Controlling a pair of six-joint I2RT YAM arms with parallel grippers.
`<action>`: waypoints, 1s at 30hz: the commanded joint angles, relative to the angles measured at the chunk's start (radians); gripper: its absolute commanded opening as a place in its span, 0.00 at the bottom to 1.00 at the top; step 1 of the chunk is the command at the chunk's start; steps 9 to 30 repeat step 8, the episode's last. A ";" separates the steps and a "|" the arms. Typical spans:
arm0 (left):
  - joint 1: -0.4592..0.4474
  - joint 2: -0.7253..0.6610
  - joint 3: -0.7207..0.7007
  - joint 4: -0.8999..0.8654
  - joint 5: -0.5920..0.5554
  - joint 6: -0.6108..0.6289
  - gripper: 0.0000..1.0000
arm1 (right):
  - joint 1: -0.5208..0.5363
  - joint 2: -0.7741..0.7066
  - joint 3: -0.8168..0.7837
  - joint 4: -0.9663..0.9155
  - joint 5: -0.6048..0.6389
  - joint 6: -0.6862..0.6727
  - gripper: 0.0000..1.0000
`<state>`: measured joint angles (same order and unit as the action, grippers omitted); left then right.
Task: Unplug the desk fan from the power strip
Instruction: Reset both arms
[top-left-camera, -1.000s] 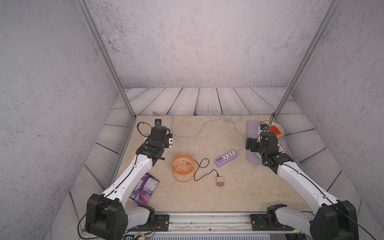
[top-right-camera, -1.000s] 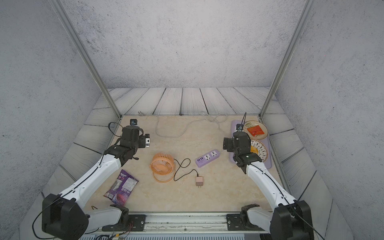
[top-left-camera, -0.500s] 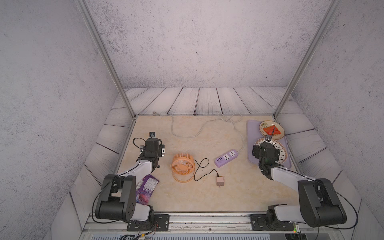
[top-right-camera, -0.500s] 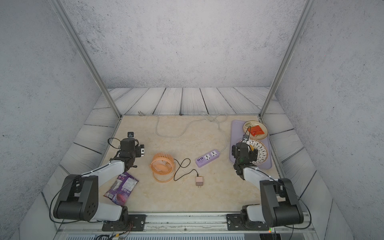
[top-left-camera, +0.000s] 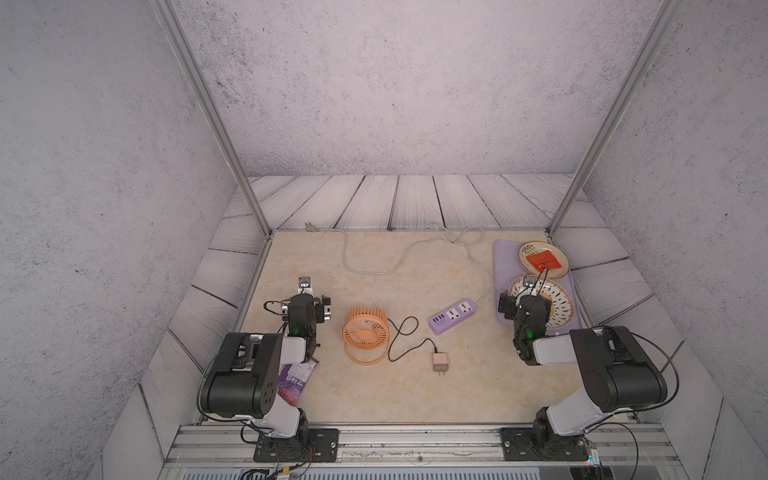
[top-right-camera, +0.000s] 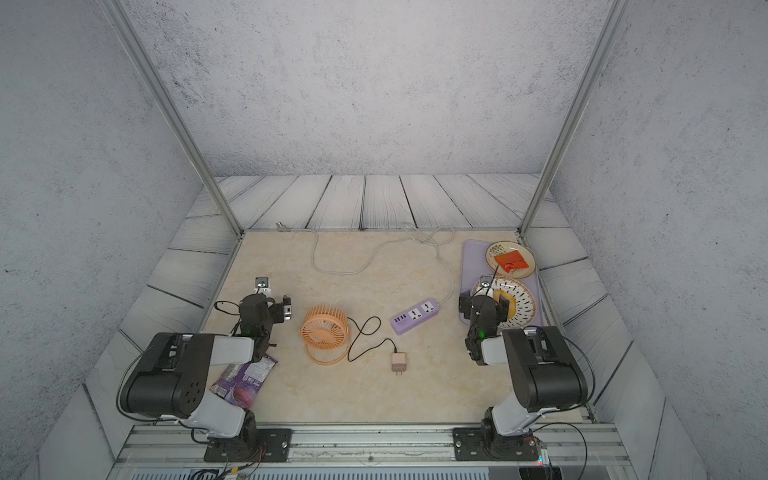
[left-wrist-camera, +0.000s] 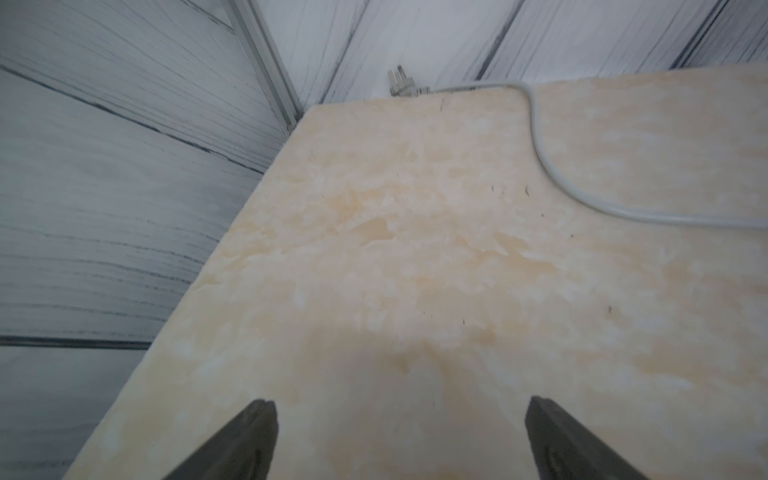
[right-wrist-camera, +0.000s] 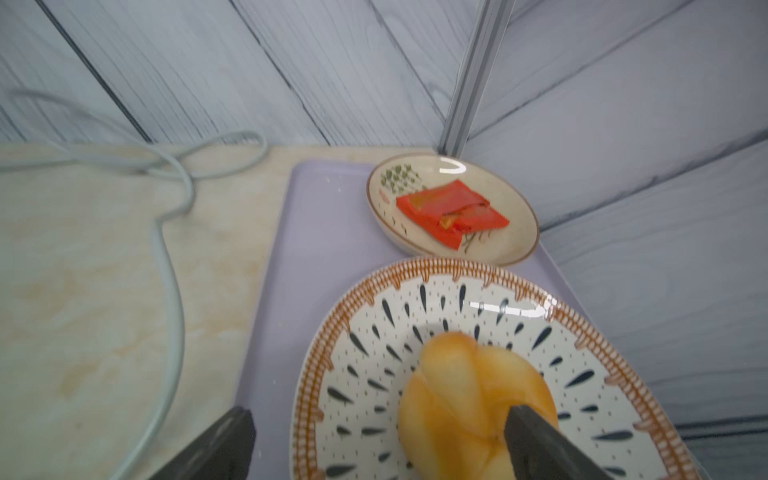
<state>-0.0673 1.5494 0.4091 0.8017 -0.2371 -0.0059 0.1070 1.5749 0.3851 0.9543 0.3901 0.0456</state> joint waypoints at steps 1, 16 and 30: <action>0.002 -0.019 0.024 0.010 -0.044 -0.023 1.00 | 0.000 0.009 -0.013 0.032 -0.018 -0.019 0.99; 0.004 -0.018 0.031 0.008 -0.039 -0.026 1.00 | -0.021 0.002 0.016 -0.038 -0.042 0.005 0.99; 0.004 -0.018 0.031 0.008 -0.039 -0.026 1.00 | -0.021 0.002 0.016 -0.038 -0.042 0.005 0.99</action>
